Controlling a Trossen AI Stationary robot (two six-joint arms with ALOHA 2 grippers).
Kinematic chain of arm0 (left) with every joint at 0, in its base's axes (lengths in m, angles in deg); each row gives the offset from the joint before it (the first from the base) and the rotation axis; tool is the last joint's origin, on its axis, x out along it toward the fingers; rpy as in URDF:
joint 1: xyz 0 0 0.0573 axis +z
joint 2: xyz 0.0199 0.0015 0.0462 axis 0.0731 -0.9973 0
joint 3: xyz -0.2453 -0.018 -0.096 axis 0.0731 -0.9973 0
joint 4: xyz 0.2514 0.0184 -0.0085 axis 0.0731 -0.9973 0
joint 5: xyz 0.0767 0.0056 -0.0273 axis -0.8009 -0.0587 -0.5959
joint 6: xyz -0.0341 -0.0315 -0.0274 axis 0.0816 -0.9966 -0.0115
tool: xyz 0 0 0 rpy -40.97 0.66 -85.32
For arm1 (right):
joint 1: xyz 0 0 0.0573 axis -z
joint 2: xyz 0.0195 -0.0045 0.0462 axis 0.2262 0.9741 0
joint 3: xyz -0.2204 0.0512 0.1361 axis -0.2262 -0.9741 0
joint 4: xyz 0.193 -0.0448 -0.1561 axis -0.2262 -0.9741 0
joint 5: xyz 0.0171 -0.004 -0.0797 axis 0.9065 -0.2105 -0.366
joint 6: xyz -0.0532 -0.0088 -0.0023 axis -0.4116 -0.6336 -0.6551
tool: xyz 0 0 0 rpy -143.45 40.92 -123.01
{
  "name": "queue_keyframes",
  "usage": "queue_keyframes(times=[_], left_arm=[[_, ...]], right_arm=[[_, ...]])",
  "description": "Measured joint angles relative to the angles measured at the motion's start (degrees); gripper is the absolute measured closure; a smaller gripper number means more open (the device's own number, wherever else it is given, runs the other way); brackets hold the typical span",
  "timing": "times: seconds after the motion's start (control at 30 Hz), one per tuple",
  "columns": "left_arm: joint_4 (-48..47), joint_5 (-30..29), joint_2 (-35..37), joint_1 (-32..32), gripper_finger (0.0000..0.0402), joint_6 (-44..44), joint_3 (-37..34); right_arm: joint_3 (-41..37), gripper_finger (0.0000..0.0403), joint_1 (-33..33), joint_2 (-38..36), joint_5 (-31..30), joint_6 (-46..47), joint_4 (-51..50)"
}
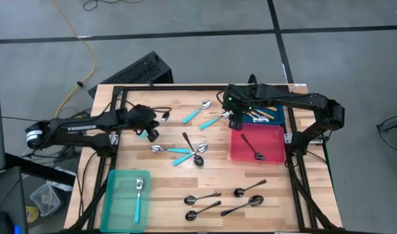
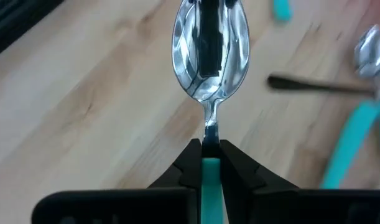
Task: Sort silverware by color (type)
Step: Put the blue spoon into the skyblue bin
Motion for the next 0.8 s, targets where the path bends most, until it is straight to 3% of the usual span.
queue_keyframes(times=[0.13, 0.33, 0.47, 0.7, 0.8], left_arm=[[2.0, -0.4, 4.2, -1.0, 0.0388, -2.4, 0.0], [12.4, -1.5, 9.3, -5.2, 0.0388, -2.7, 0.1], [16.9, -0.9, 11.8, -8.5, 0.0388, -0.3, 0.2], [23.4, 14.4, 14.0, -12.4, 0.0387, 0.2, 0.2], [23.1, 9.7, 14.3, -14.2, 0.0386, 0.2, 0.2]], right_arm=[[0.0, 0.0177, -1.9, 0.0, 1.7, 1.8, 11.9], [-2.6, 0.0177, -6.8, 0.1, 3.1, 3.7, 39.1], [-4.2, 0.0177, -9.9, 0.6, 3.1, 1.9, 51.7], [-5.0, 0.0177, -15.6, 1.9, 3.1, -8.3, 58.4], [-4.9, 0.0177, -17.1, 1.7, 3.0, -5.5, 59.3]])
